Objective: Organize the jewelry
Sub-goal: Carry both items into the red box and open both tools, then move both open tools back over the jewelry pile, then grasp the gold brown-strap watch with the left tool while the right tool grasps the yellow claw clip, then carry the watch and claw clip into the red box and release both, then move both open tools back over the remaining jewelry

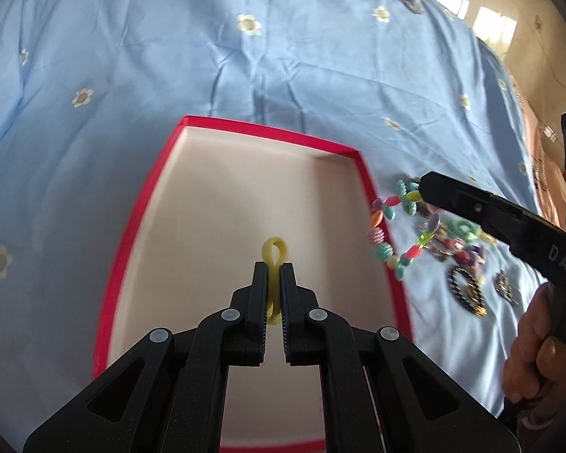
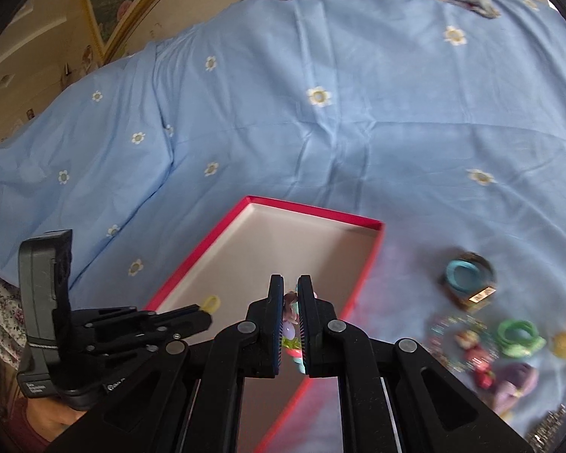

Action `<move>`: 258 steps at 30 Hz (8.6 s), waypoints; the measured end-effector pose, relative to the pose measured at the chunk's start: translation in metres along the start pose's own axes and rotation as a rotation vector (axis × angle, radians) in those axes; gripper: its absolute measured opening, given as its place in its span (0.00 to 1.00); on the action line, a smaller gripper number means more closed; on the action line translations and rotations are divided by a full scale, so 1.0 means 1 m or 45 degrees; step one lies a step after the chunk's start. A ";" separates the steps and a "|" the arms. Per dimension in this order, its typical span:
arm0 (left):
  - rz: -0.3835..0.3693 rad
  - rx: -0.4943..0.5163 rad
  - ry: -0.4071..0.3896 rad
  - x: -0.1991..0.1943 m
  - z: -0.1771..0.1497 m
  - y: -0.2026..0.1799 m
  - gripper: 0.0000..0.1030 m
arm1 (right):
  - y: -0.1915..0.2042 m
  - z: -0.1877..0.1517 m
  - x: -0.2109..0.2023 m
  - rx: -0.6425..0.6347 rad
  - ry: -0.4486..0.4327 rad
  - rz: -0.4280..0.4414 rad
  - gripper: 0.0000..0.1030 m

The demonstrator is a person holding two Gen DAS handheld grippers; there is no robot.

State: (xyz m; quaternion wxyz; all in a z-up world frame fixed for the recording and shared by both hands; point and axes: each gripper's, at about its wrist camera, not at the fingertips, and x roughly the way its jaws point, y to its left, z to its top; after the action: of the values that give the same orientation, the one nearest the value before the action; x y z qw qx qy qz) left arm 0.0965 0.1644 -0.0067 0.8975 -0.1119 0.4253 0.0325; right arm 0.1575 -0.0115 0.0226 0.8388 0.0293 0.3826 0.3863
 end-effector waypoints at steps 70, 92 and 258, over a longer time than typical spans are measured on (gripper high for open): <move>-0.021 0.160 -0.003 -0.002 0.016 -0.096 0.60 | -0.126 -0.057 -0.083 0.365 -0.015 -0.245 0.39; -0.166 0.343 0.039 0.046 0.042 -0.176 0.51 | -0.193 -0.073 -0.123 0.450 -0.050 -0.424 0.39; -0.191 0.103 0.072 -0.011 -0.012 -0.091 0.30 | -0.102 -0.069 -0.094 0.285 -0.019 -0.226 0.38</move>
State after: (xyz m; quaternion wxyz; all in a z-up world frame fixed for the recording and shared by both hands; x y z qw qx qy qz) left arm 0.0941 0.0738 0.0104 0.8889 -0.1079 0.4418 -0.0550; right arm 0.1370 -0.1628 -0.0025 0.8639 0.0916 0.4182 0.2654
